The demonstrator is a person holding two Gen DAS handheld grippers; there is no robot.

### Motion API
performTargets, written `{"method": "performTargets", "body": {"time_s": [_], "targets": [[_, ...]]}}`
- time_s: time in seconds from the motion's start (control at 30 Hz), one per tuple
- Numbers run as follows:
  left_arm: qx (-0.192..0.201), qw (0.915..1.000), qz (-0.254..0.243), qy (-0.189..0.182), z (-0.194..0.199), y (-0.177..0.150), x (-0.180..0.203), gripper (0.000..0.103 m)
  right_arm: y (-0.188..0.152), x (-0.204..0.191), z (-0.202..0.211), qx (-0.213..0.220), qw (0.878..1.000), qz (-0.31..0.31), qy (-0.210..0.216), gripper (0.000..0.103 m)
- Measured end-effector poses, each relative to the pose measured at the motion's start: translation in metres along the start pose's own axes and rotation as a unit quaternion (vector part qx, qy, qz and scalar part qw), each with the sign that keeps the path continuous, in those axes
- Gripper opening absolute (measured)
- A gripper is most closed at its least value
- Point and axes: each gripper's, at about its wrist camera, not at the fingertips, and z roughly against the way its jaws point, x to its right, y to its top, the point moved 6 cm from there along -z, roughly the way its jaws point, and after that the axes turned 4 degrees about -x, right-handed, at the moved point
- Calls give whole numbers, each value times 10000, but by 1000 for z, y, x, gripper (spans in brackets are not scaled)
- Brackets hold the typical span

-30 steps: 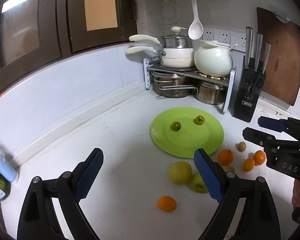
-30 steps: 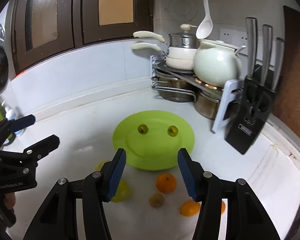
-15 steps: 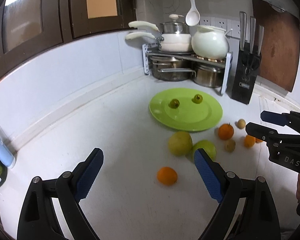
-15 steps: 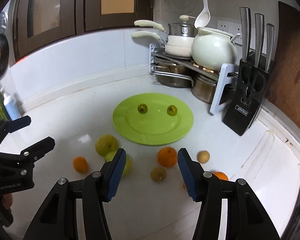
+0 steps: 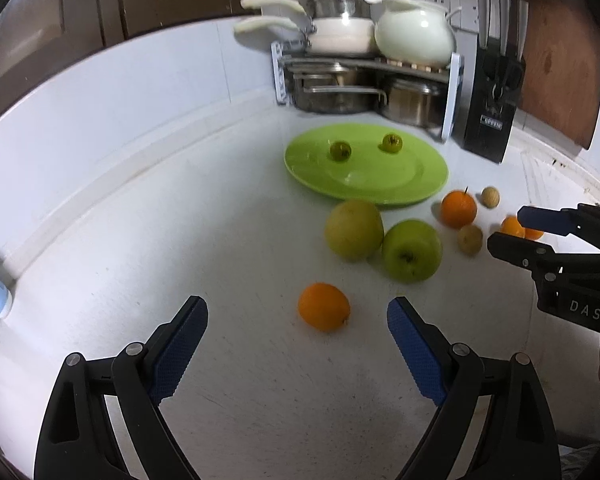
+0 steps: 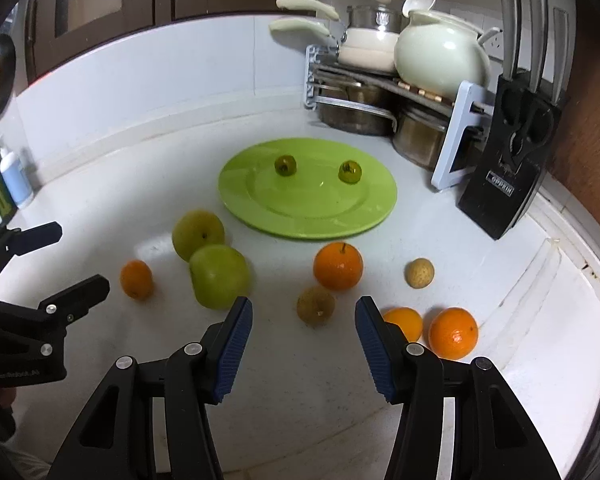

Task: Organize fruits
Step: 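Grasp the orange with the left tool while the right tool grasps a brown fruit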

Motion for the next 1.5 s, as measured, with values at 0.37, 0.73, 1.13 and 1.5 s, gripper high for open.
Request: {"method": "performTargets", "body": {"time_s": [0.37,0.73,1.13,1.5], "targets": [[-305,9994,-25,-131,-26,-8,8,79,-6,9,-28,-204,9997,-100,107,54],[-385,9984,96,-396,-38,0,13,56,-2,12,-47,-309,9990,-201,244,46],[-473,9978,123,-455,-44,-1,15,36,0,12,-57,-394,9986,-144,308,30],[-352,9981,125,-485,-36,0,17,35,-1,10,-50,-323,9988,-152,347,30]]}}
